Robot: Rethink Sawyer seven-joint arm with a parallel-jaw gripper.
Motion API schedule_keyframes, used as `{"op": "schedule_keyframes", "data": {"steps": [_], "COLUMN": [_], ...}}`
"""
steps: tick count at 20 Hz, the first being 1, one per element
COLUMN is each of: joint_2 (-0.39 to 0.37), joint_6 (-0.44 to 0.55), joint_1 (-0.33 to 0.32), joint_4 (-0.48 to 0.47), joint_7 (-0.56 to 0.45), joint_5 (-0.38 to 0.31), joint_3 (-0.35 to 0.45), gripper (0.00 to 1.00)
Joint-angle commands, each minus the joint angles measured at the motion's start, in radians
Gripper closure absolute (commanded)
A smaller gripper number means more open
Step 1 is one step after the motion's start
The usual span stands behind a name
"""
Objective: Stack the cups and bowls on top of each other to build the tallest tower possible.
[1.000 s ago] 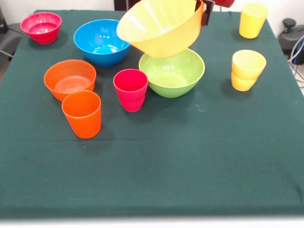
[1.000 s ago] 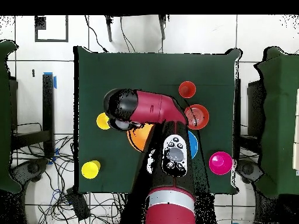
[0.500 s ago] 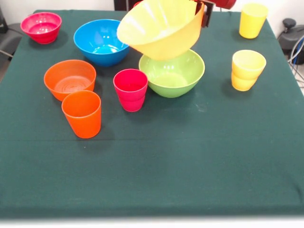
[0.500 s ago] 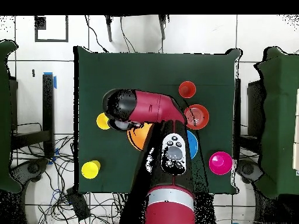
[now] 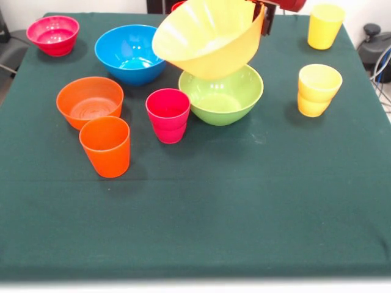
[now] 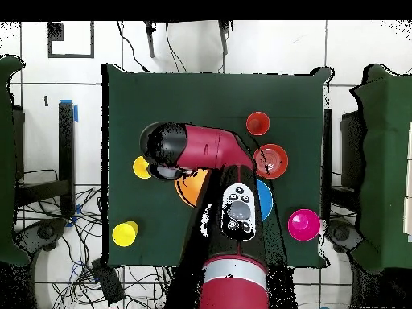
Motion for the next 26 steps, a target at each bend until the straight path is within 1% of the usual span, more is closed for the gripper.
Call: {"op": "schedule_keyframes", "data": {"steps": [1,11,17,20,22,26], "joint_2": [0.058,0.076,0.099,0.102,0.106,0.088], "joint_6": [-0.017,-0.03,-0.014,-0.023,-0.02,-0.023], "joint_1": [-0.012,-0.017,-0.036,-0.049,-0.049,-0.048], "joint_4": [-0.024,-0.031,-0.064,-0.059,-0.064,-0.043], "joint_7": [-0.07,-0.07,-0.103,-0.123,-0.12,-0.111], "joint_5": [-0.069,-0.076,-0.084,-0.087,-0.086,-0.085], "joint_3": [0.108,0.109,0.119,0.128,0.129,0.129], "gripper": [1.0,1.0,1.0,1.0,1.0,1.0]}}
